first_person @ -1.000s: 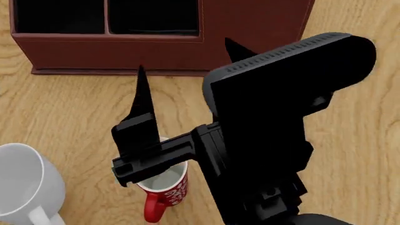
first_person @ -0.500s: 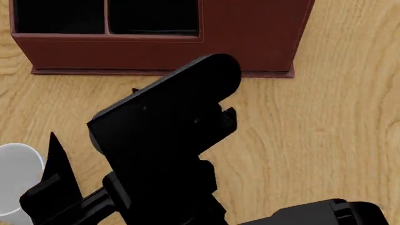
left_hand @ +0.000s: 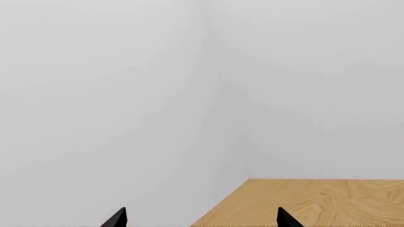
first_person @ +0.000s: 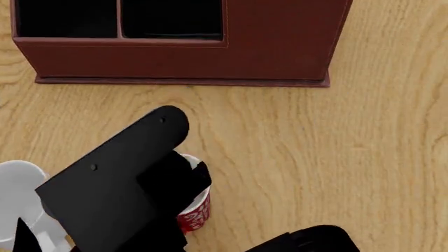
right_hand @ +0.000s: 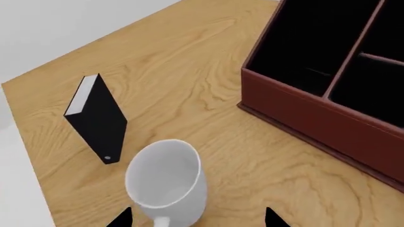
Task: Pick up the white mug and place it to the right of the caddy.
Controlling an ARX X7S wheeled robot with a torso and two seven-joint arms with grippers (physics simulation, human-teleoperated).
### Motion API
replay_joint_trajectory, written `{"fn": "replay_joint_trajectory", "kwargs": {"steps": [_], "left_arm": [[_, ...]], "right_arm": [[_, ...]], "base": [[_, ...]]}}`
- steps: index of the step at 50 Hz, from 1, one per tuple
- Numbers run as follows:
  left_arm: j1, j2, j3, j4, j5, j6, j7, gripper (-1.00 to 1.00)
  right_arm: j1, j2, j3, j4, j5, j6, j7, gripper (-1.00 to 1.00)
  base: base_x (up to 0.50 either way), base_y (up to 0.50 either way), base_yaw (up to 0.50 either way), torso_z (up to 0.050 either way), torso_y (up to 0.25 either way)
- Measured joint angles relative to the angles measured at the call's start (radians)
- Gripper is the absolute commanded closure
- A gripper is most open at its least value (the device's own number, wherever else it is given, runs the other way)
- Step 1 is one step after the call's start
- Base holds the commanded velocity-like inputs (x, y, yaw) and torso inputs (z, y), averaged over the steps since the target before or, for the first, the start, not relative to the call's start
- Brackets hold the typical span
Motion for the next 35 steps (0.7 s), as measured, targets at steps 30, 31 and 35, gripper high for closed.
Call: {"fn": "replay_joint_trajectory", "kwargs": {"steps": [30, 31, 35], "left_arm": [[0.000, 0.038, 0.009, 0.000, 0.010, 0.014, 0.023, -1.00], [0.000, 0.038, 0.011, 0.000, 0.010, 0.015, 0.022, -1.00], [0.000, 0.037, 0.019, 0.000, 0.014, 0.017, 0.019, -1.00]], "right_arm": [[0.008, -0.029, -0.181, 0.097, 0.015, -0.055, 0.026, -1.00], [0.009, -0.029, -0.186, 0.101, 0.012, -0.056, 0.025, -1.00], [0.011, -0.032, -0.203, 0.116, 0.001, -0.059, 0.018, -1.00]], "base": [[0.00, 0.00, 0.00, 0.000, 0.000], [0.00, 0.00, 0.00, 0.000, 0.000], [0.00, 0.00, 0.00, 0.000, 0.000]]}}
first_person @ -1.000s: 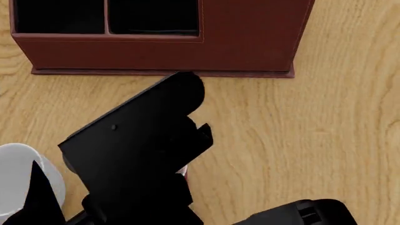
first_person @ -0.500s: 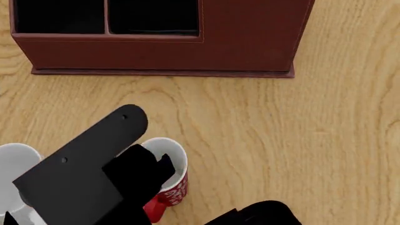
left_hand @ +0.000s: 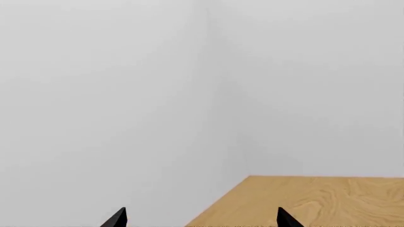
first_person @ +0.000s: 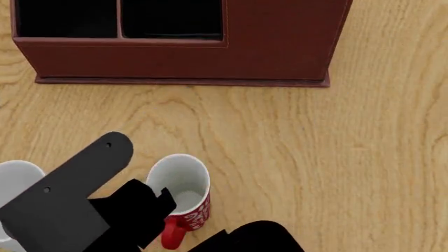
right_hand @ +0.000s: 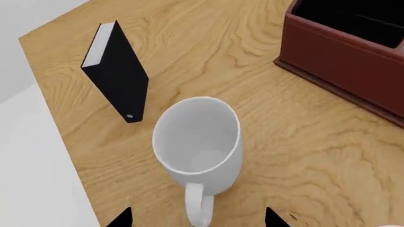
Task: Pick up the white mug and place it to the right of the caddy.
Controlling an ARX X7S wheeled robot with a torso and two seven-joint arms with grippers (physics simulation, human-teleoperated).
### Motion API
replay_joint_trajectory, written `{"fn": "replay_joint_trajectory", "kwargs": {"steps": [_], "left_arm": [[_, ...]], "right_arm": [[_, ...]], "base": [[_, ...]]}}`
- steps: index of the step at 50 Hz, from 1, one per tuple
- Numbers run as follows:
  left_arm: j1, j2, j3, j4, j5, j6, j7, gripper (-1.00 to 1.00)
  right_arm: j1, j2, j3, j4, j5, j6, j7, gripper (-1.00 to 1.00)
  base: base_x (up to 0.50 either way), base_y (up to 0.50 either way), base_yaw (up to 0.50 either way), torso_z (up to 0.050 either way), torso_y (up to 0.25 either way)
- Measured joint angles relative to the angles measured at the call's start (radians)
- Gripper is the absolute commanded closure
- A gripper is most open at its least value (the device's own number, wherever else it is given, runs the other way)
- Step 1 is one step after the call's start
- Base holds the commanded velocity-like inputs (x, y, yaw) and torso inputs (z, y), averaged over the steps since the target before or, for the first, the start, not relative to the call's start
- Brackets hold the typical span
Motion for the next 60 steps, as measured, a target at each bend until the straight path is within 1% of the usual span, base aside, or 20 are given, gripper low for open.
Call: {"fn": "replay_joint_trajectory", "kwargs": {"steps": [21, 60], "left_arm": [[-0.001, 0.000, 0.031, 0.000, 0.014, 0.006, -0.009, -1.00], [-0.020, 0.006, 0.066, -0.006, 0.031, -0.005, -0.003, -1.00]], "right_arm": [[0.007, -0.017, -0.088, 0.064, -0.091, -0.010, -0.071, -1.00], [0.023, -0.008, -0.208, 0.179, -0.312, -0.085, -0.289, -1.00]], "base": [[0.00, 0.00, 0.00, 0.000, 0.000], [0.00, 0.00, 0.00, 0.000, 0.000]]}}
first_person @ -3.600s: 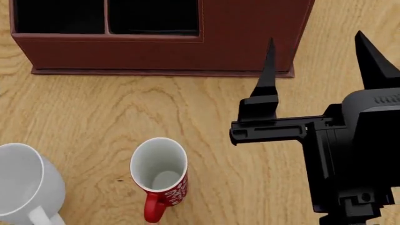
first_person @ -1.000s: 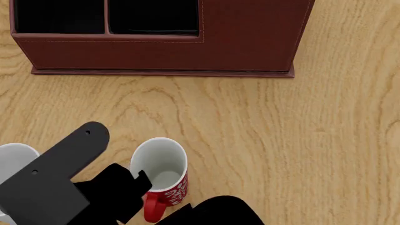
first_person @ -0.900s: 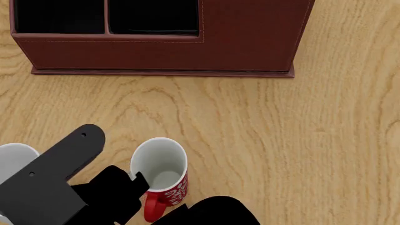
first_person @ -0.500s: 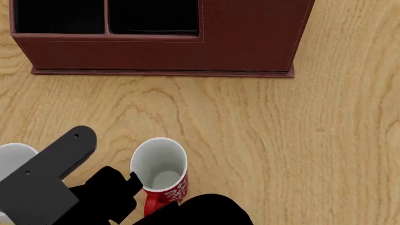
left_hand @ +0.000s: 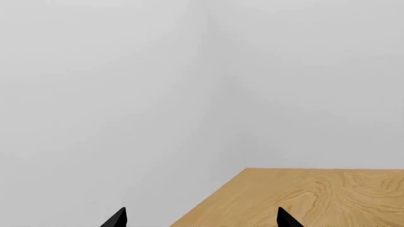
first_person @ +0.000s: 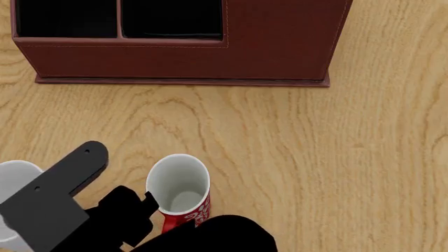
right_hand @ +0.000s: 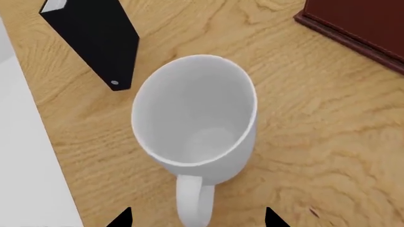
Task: Pick up the white mug and place it to the right of the caddy.
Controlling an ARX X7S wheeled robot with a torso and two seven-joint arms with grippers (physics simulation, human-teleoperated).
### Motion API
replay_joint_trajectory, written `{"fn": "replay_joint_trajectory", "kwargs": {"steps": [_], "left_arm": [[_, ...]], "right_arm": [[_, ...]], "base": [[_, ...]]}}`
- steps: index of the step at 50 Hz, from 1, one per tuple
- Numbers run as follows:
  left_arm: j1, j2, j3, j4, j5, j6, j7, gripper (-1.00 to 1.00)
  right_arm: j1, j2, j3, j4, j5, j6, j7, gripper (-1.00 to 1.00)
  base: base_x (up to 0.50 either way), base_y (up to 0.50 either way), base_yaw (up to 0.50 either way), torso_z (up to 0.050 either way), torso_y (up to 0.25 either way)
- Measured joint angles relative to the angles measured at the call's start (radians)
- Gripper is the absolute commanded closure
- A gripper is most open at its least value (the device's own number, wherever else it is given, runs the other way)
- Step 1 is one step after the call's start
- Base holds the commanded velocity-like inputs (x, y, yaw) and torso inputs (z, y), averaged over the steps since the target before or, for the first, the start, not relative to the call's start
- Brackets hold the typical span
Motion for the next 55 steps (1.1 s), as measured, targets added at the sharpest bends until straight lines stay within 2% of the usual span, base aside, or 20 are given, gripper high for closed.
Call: {"fn": "replay_joint_trajectory", "kwargs": {"steps": [55], "left_arm": [[-0.041, 0.013, 0.023, -0.019, 0.018, -0.021, 0.036, -1.00]], "right_arm": [[0.038, -0.012, -0.153, 0.124, -0.132, -0.098, -0.148, -1.00]], "base": [[0.00, 0.00, 0.00, 0.000, 0.000]]}}
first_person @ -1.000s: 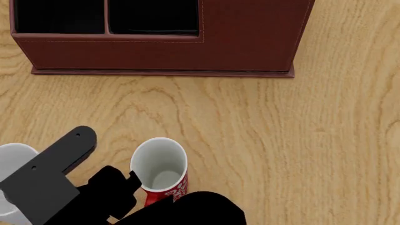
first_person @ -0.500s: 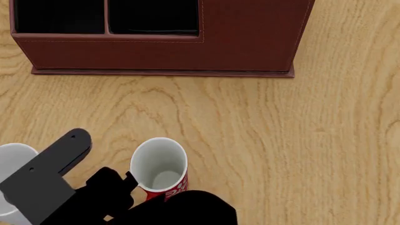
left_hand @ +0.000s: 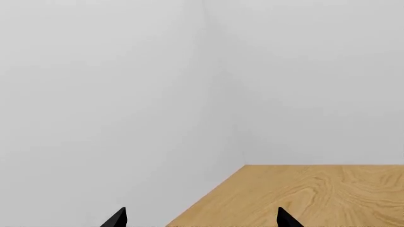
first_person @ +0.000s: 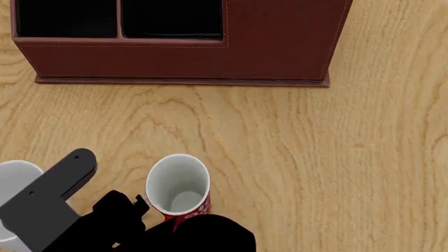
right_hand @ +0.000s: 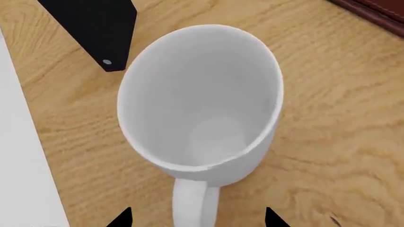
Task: Pick up the white mug and place it to the right of the caddy.
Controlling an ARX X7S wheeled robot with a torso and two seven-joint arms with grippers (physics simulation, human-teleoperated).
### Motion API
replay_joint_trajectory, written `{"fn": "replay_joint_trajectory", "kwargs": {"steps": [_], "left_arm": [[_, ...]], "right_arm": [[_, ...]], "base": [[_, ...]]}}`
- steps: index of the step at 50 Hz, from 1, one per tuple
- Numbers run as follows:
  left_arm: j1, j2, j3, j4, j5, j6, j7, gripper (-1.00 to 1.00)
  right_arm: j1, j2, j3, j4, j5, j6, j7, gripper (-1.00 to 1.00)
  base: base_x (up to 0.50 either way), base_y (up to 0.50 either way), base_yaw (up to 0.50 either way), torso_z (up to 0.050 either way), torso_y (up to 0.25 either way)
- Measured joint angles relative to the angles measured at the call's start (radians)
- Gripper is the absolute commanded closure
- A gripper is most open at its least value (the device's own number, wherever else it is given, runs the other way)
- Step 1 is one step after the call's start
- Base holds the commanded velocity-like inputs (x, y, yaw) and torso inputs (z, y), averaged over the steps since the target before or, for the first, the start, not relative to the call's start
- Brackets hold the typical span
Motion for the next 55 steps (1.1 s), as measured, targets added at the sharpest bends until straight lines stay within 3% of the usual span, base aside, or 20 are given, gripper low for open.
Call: {"fn": "replay_joint_trajectory", "kwargs": {"steps": [55], "left_arm": [[-0.049, 0.027, 0.028, -0.017, 0.018, -0.024, 0.042, -1.00]], "right_arm": [[0.015, -0.016, -0.118, 0.078, -0.021, -0.080, -0.042, -1.00]], "base": [[0.00, 0.00, 0.00, 0.000, 0.000]]}}
